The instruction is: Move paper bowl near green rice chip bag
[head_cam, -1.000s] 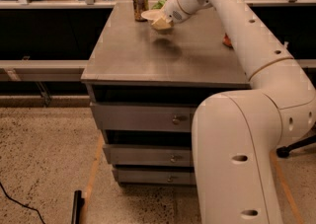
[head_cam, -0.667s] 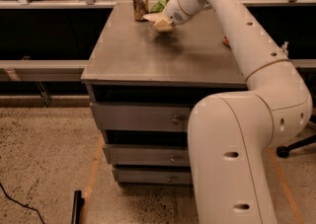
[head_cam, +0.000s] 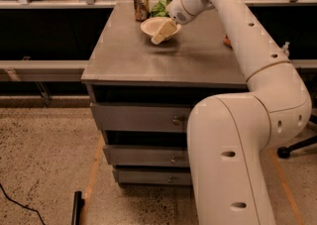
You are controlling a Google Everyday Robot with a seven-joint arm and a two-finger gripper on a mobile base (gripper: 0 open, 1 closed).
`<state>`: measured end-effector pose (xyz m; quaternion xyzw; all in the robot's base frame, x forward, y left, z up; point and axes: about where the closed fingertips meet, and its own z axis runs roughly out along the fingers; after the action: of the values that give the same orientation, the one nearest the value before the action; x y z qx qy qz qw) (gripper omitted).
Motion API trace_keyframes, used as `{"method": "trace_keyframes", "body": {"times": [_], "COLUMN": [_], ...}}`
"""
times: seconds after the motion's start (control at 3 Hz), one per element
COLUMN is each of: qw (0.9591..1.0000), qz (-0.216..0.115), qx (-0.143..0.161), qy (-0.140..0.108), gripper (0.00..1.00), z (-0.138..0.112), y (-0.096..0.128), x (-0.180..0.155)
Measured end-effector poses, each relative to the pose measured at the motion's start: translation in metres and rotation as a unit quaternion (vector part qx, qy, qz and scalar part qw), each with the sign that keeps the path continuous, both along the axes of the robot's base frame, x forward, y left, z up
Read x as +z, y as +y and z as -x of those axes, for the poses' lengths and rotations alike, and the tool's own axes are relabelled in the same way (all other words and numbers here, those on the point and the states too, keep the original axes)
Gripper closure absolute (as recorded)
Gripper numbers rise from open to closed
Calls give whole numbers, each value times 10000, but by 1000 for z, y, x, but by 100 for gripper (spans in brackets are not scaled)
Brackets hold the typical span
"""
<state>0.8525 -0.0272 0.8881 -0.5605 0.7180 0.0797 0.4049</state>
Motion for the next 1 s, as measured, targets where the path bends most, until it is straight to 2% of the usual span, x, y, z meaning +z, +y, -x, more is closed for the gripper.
{"method": "trace_keyframes", "body": {"times": [0.33, 0.67, 1.0], "qw": [10000, 9995, 9943], "qz": [3, -83, -601], "qx": [-2, 150, 206], "qy": [0, -247, -853], "gripper": [0, 0, 0], "z": [0, 22, 77], "y": [-1, -16, -54], "x": [0, 34, 110]}}
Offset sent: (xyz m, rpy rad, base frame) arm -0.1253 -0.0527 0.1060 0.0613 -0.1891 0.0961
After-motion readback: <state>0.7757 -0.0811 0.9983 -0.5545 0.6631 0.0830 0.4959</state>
